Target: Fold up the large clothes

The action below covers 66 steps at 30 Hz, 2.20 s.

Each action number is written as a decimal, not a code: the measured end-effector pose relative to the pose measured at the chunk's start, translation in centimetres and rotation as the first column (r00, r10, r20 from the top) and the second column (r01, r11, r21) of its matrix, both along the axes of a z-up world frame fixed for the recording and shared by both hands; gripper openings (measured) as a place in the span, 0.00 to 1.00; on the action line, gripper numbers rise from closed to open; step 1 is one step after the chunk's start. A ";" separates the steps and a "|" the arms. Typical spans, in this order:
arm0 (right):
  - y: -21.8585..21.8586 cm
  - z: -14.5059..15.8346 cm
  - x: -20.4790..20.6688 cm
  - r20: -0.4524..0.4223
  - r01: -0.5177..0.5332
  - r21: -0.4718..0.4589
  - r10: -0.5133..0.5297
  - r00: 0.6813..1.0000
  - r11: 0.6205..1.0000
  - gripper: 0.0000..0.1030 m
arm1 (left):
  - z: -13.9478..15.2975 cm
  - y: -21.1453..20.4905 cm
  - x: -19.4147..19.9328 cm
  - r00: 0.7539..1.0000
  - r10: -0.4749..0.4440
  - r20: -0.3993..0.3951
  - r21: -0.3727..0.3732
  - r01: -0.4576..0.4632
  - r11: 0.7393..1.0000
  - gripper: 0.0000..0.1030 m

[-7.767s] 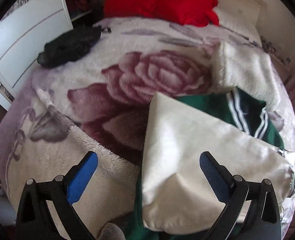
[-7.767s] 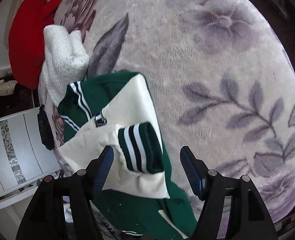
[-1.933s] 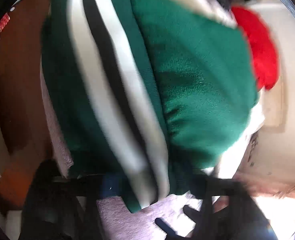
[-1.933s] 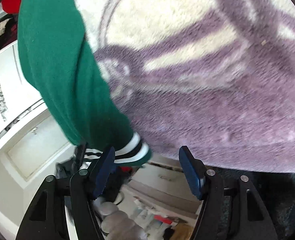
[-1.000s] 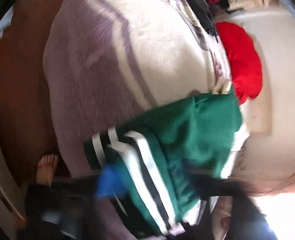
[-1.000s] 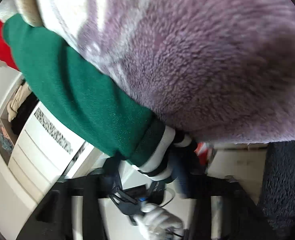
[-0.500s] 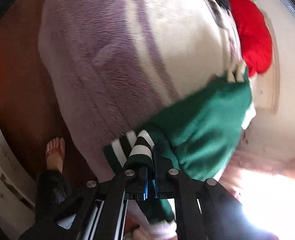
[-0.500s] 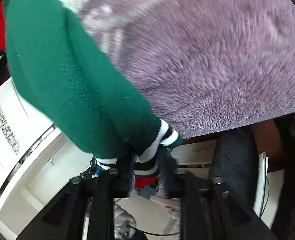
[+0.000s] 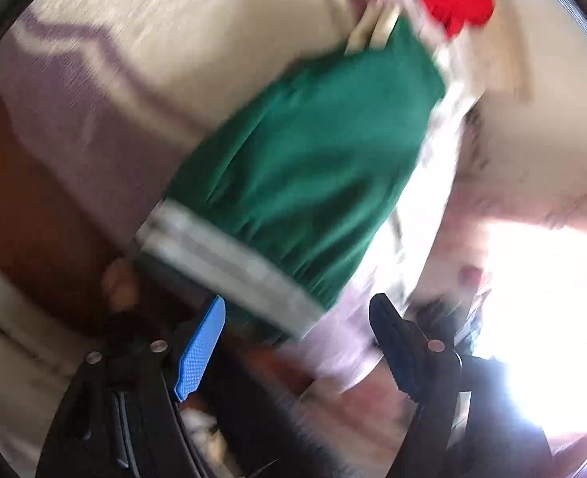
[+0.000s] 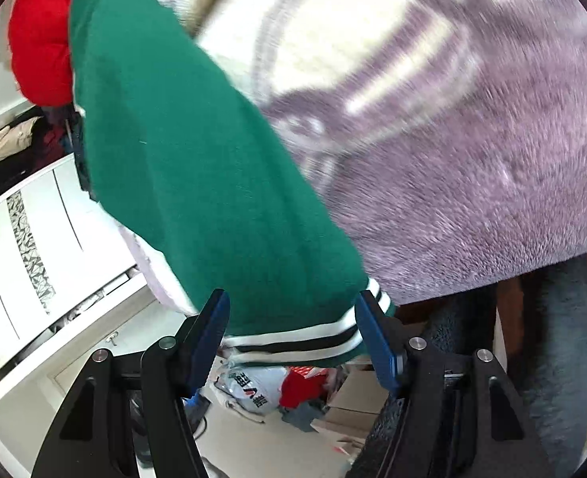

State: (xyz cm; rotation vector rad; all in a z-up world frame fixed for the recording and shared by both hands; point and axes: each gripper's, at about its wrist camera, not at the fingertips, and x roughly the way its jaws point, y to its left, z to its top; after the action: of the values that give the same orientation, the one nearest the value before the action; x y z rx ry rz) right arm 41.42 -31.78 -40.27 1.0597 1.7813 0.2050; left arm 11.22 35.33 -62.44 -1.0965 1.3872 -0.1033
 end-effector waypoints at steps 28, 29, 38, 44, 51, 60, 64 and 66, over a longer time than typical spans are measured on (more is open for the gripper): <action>2.8 -8.5 51.1 0.343 -0.173 -0.071 0.187 0.920 0.982 0.81 | -4.5 -2.0 46.3 0.913 -0.299 0.277 0.426 0.162 0.890 0.05; 3.2 -8.9 52.3 0.341 -0.180 -0.034 0.181 0.923 0.983 0.76 | -3.8 -0.7 45.9 0.914 -0.257 0.313 0.405 0.117 0.907 0.05; 5.6 -9.1 57.4 0.367 -0.229 -0.159 0.273 0.890 0.960 0.16 | -9.9 3.1 48.1 0.970 -0.103 0.221 0.215 0.054 0.975 0.10; 1.1 -5.6 55.4 0.301 -0.190 -0.041 0.193 0.934 0.981 0.68 | -3.1 5.1 42.7 0.937 0.020 0.348 0.007 -0.024 1.000 0.74; -4.3 -0.4 37.5 0.200 -0.235 -0.013 0.233 0.952 0.972 0.76 | 4.7 5.2 29.5 0.912 0.029 0.408 -0.083 0.005 0.997 0.74; -0.1 -2.8 13.7 -0.015 -0.291 -0.046 0.291 0.957 0.956 0.76 | -1.1 2.6 13.4 0.958 -0.263 0.116 0.195 0.237 0.952 0.74; 3.5 -6.7 8.7 -0.025 -0.308 -0.034 0.307 0.951 0.951 0.76 | -6.1 1.8 8.5 0.919 -0.395 0.014 0.302 0.372 0.878 0.74; 5.3 -7.6 7.1 -0.018 -0.378 -0.084 0.378 0.926 0.922 0.69 | -8.3 1.9 7.7 0.907 -0.420 -0.032 0.314 0.408 0.857 0.74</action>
State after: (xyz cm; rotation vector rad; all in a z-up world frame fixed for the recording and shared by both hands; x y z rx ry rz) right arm 48.48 -26.46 -47.91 0.6453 1.9672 0.3595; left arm 18.92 37.27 -70.73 -0.5149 1.5278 -0.2063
